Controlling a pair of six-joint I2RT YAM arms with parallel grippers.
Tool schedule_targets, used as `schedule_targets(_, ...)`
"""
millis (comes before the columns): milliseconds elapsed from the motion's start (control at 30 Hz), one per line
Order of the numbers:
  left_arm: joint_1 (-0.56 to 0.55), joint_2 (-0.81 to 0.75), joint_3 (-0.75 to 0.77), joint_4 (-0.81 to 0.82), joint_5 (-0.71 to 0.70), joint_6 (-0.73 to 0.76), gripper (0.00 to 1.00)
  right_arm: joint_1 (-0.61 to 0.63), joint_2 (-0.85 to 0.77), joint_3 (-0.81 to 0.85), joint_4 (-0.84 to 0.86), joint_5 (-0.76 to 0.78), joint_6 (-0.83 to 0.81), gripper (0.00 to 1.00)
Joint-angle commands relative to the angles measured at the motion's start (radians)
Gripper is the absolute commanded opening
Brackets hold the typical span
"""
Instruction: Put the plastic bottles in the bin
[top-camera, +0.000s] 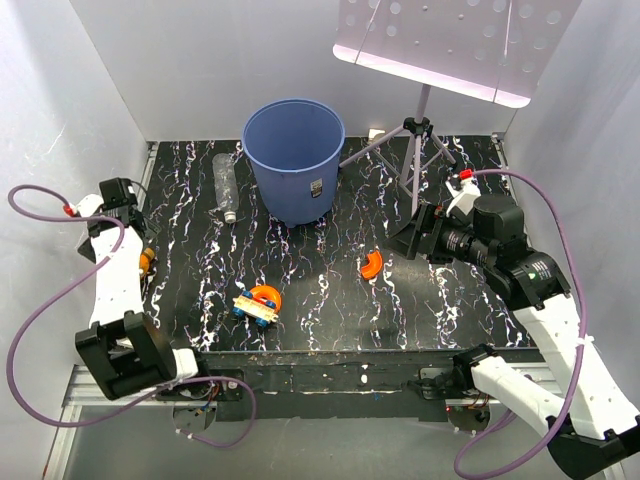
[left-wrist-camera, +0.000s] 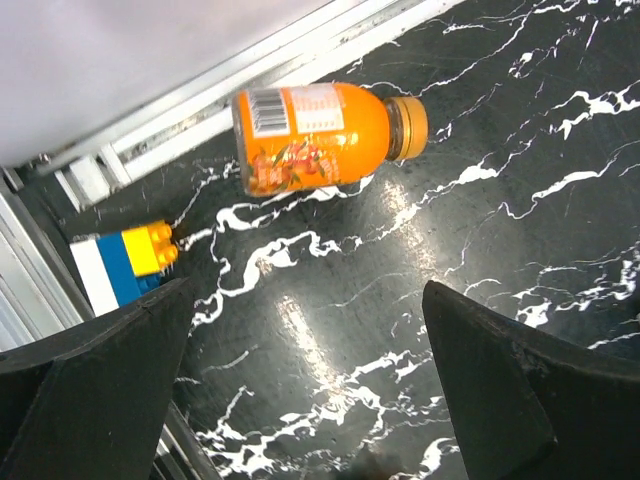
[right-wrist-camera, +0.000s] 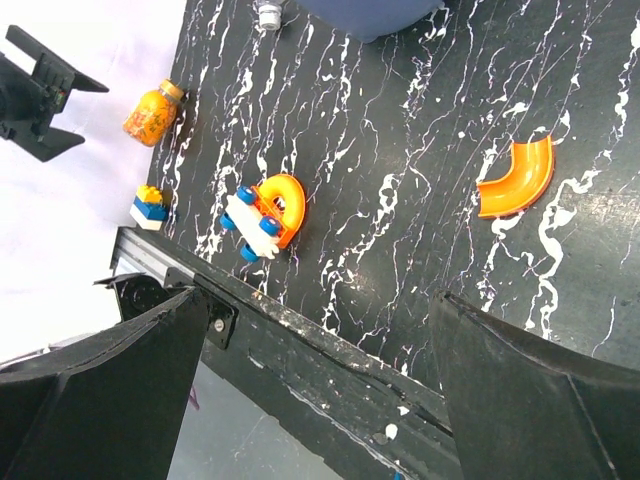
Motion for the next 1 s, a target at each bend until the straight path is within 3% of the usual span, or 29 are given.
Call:
schedule_targets(0,0.006,0.063,0.060,0.070,-0.020,0.182,0.98,0.001,0.008,0.003,0.051,-0.028,0.014,0.96)
schedule_targets(200,0.023,0.086,0.058,0.148,-0.002,0.206,0.98,0.001,0.016,0.016,0.044,-0.031,0.023,0.96)
schedule_targets(500,0.023,0.333,0.142,0.203,-0.007,0.249,0.98,0.001,0.025,0.016,0.051,-0.043,0.034,0.96)
schedule_targets(600,0.023,0.352,0.129,0.241,0.027,0.254,0.98,0.001,0.033,0.029,0.050,-0.045,0.031,0.96)
schedule_targets(967,0.030,0.436,0.164,0.237,-0.051,0.234,0.98,0.001,0.071,0.060,0.045,-0.074,0.029,0.95)
